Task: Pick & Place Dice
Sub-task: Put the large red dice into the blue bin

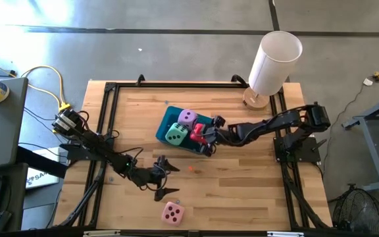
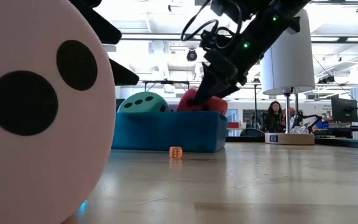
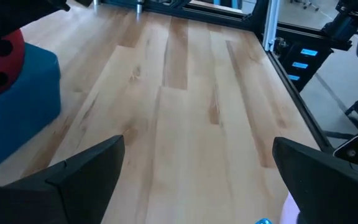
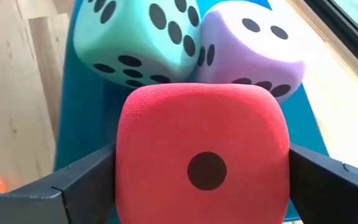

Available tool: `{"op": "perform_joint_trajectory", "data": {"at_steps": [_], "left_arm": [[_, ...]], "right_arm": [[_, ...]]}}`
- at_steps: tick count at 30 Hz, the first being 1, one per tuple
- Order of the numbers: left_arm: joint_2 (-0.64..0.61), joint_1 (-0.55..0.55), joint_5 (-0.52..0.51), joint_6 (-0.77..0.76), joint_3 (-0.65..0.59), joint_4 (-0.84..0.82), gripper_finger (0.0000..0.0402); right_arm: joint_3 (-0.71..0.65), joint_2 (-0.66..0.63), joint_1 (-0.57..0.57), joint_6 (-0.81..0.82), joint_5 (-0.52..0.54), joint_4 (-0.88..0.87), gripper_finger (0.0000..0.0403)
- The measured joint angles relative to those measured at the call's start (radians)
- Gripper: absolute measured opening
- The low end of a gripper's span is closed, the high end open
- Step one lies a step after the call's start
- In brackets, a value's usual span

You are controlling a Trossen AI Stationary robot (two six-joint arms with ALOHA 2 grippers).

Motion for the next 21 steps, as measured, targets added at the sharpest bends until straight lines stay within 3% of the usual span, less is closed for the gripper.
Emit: {"op": "perform_joint_trajectory", "data": {"at_steps": [4, 11, 13, 21], "left_arm": [[-0.048, 0.026, -0.048, 0.078, 0.0, -0.001, 0.04], [-0.15, 0.108, -0.348, 0.384, 0.001, 0.059, 0.04], [-0.147, 0.167, -0.377, 0.416, 0.001, 0.086, 0.04], [-0.114, 0.41, -0.104, 0.337, 0.001, 0.109, 0.04]], "right_arm": [[0.0, 0.0, -0.001, -0.001, -0.021, 0.0, 0.0382], [0.002, 0.0, -0.002, -0.001, -0.047, 0.001, 0.0382], [0.002, 0.0, -0.002, -0.001, -0.047, 0.005, 0.0382], [0.002, -0.001, -0.002, -0.001, -0.048, 0.008, 0.0382]]}}
